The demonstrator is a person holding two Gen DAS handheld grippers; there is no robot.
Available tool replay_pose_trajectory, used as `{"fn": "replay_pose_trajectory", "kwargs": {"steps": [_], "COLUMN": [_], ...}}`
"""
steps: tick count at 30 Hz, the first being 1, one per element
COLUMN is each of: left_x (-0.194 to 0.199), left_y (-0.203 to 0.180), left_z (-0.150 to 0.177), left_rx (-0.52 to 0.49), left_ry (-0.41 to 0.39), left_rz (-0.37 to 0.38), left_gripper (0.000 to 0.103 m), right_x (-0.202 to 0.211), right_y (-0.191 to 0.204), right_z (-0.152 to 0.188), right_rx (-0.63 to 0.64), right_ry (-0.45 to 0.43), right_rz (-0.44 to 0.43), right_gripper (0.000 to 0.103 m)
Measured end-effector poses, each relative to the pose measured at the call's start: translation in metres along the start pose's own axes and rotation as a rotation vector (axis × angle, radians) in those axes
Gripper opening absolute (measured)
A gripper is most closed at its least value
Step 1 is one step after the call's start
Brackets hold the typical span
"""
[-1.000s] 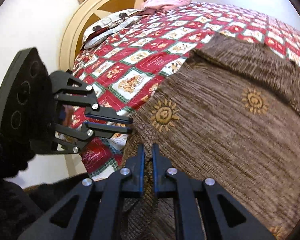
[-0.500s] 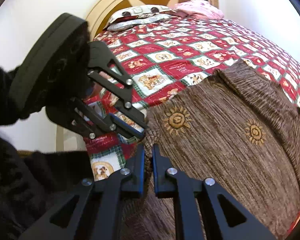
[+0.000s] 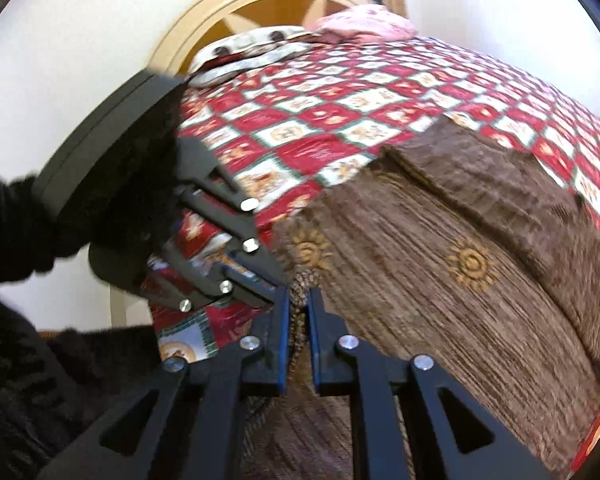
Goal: Fold small clothes
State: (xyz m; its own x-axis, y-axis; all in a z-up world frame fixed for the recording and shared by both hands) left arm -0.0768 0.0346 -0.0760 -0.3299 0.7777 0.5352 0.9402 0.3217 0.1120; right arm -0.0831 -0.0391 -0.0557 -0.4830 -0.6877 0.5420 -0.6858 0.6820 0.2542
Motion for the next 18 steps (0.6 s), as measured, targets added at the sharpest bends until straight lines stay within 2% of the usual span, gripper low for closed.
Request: {"fn": "replay_pose_trajectory", "kwargs": {"steps": [3, 5, 7, 10, 13, 14, 15, 16, 17, 18], "left_x": [-0.012, -0.016, -0.015, -0.012, -0.004, -0.001, 0.003, 0.009, 0.017, 0.025], "left_y": [0.001, 0.003, 0.01, 0.019, 0.021, 0.024, 0.023, 0.025, 0.024, 0.024], "left_z": [0.004, 0.008, 0.011, 0.015, 0.02, 0.02, 0.018, 0.016, 0.014, 0.011], "left_rx": [0.047, 0.057, 0.125, 0.281, 0.485, 0.548, 0.578, 0.589, 0.585, 0.581], "left_ry": [0.032, 0.05, 0.035, 0.02, -0.004, -0.025, -0.06, -0.113, -0.157, -0.19], "left_rz": [-0.049, -0.081, -0.099, -0.021, 0.125, 0.137, 0.122, 0.087, 0.054, 0.028], "left_gripper": [0.002, 0.002, 0.003, 0.003, 0.004, 0.005, 0.013, 0.045, 0.068, 0.102], "right_x": [0.006, 0.012, 0.019, 0.026, 0.028, 0.028, 0.028, 0.028, 0.028, 0.029], "right_y": [-0.019, -0.03, -0.04, -0.047, -0.051, -0.052, -0.053, -0.053, -0.054, -0.053], "right_z": [-0.005, -0.008, -0.007, -0.003, 0.0, 0.001, 0.001, 0.002, 0.002, 0.002], "right_rx": [-0.125, -0.181, -0.221, -0.267, -0.295, -0.306, -0.317, -0.323, -0.327, -0.327], "right_ry": [-0.06, -0.102, -0.129, -0.147, -0.159, -0.164, -0.169, -0.172, -0.177, -0.18], "right_rz": [0.017, 0.054, 0.096, 0.119, 0.127, 0.128, 0.127, 0.125, 0.122, 0.118], "right_gripper": [0.026, 0.045, 0.049, 0.05, 0.05, 0.05, 0.05, 0.05, 0.05, 0.05]}}
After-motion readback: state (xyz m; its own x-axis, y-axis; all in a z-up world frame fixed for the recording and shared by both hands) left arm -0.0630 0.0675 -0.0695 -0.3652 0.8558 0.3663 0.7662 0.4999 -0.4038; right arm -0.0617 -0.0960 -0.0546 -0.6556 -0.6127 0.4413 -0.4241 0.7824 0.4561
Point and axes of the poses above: each gripper's, at about its wrist camera, not at the fingertips, and x roughly against the way its jaws point, y to its left, z to its underside, the point moved 4 cm from there along -x, roughly the way its jaws point, and after that the axes turned 15 degrees about -y, right-handed, at the moved point
